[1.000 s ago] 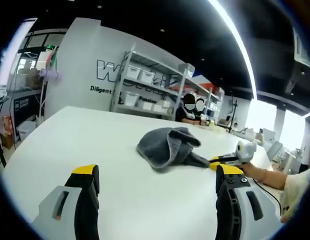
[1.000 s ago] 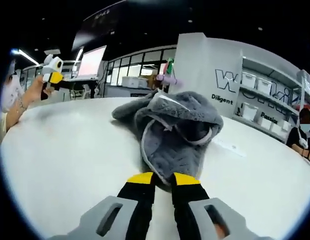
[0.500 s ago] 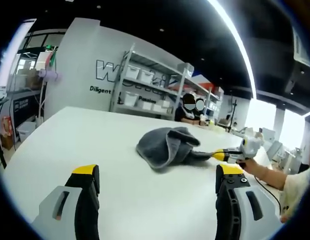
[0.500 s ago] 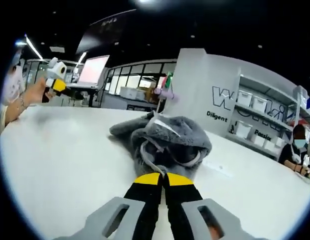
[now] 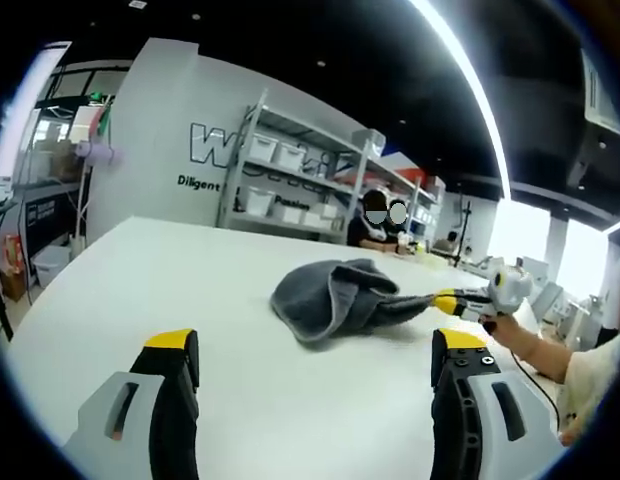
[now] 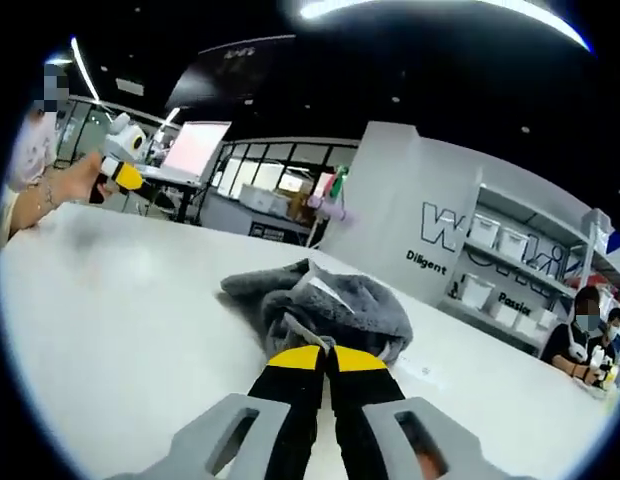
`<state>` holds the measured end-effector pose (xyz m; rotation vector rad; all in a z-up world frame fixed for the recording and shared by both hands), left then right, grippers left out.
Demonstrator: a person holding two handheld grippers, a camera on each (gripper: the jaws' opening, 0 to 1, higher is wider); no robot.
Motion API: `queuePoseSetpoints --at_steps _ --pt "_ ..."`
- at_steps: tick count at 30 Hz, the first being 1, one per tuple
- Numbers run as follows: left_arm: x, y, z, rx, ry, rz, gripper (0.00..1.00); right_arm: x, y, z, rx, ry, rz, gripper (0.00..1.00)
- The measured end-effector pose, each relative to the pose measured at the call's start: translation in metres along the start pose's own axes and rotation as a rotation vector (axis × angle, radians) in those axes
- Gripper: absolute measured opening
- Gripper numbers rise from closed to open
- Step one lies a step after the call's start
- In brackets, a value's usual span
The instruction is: Fold the towel on the table until its edges align and the towel forms a compact rectangular stack.
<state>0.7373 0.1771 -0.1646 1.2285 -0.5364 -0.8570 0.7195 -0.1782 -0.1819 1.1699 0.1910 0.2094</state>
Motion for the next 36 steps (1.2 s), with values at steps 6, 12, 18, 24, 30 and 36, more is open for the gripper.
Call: queuePoseSetpoints --at_steps 6,12,18,24,30,36 --pt "-0.004 0.003 -0.001 -0.006 0.0 0.015 0.95 0.003 0.011 0.006 -0.022 -0.015 0.014 0.0" --pt "-0.006 0.005 0.001 -0.008 -0.005 0.03 0.94 0.01 0.026 0.013 -0.026 -0.033 0.032 0.0" --pt "-0.006 0.006 0.002 -0.011 -0.013 0.034 0.94 0.019 0.038 0.018 -0.029 -0.051 0.045 0.0" --pt "-0.008 0.007 0.001 -0.017 -0.01 0.04 0.94 0.027 0.055 0.028 -0.033 -0.068 0.065 0.0" --pt "-0.009 0.006 -0.001 -0.027 -0.005 0.045 0.94 0.036 0.079 0.042 -0.041 -0.091 0.086 0.0" --pt "-0.01 0.007 -0.001 -0.03 -0.005 0.051 0.94 0.039 0.106 0.051 -0.07 -0.105 0.121 0.0"
Point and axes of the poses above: the point that each gripper's makers call its tool centre point, and the gripper's own axes: x roughly forward along the fingers, z roughly to its right, y roughly out of its top, the point moved 5 cm from there along -x, roughly backward along the fingers, and after that the axes turned 11 degrees about -y, right-handed, at the moved point
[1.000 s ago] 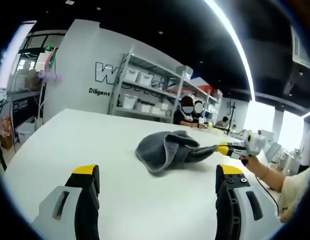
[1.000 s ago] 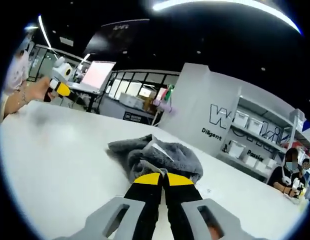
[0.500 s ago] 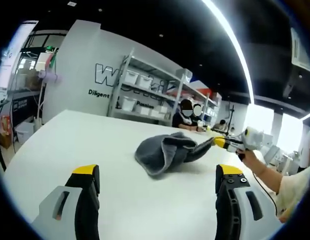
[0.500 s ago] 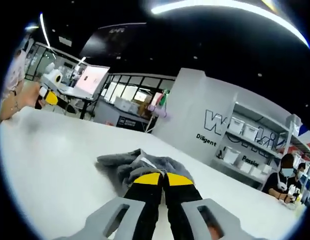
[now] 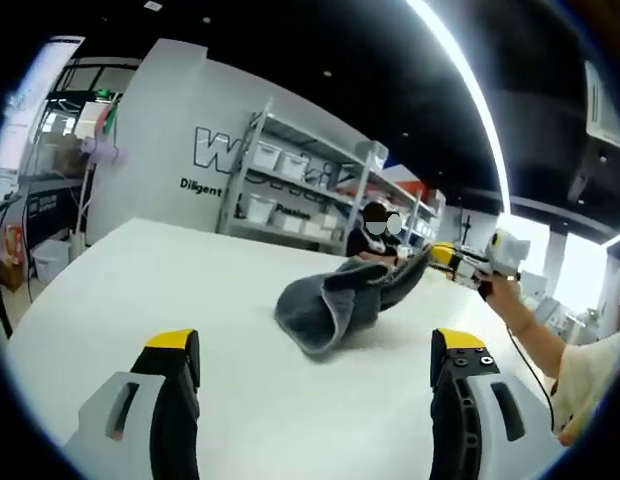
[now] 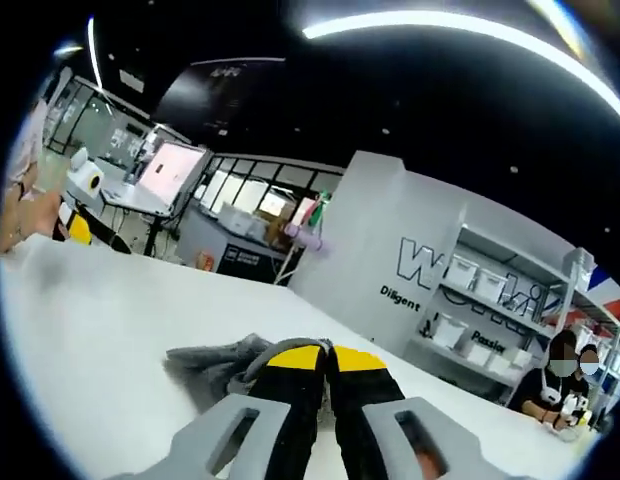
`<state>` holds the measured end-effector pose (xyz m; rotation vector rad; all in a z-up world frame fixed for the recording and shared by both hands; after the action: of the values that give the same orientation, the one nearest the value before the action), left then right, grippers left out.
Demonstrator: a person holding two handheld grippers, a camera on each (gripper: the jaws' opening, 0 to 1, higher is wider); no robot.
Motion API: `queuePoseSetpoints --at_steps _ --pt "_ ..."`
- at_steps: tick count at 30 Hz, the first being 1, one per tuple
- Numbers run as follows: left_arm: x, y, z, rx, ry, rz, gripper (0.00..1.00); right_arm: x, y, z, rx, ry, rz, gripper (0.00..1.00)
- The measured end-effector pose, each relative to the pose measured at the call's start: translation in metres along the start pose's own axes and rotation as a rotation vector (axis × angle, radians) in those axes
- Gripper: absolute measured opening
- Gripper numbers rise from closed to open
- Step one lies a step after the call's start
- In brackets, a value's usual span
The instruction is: Fold the towel on the table until its edges align and the towel forms a compact rectangular stack.
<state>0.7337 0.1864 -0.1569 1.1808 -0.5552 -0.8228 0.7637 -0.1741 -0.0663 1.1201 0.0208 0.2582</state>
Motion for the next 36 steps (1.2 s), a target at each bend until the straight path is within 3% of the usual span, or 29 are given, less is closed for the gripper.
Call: queuePoseSetpoints --at_steps 16,24,36 --pt "-0.005 0.006 0.001 -0.004 0.002 0.027 0.94 0.02 0.071 0.023 -0.048 -0.026 0.059 0.0" --pt "-0.005 0.009 0.001 -0.005 -0.002 0.033 0.94 0.021 0.098 0.029 -0.054 -0.04 0.1 0.0" --pt "-0.006 0.012 -0.001 -0.008 -0.001 0.041 0.94 0.014 0.157 0.046 -0.098 -0.076 0.178 0.0"
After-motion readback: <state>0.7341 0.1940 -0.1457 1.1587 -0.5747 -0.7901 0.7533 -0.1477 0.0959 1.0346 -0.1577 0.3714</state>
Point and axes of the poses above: the point that each gripper's makers call its tool centre point, and the gripper's own axes: x roughly forward along the fingers, z roughly to its right, y roughly out of its top, the point moved 5 cm from there along -x, roughly backward along the fingers, and after that the axes turned 11 degrees about -y, right-handed, at the moved point
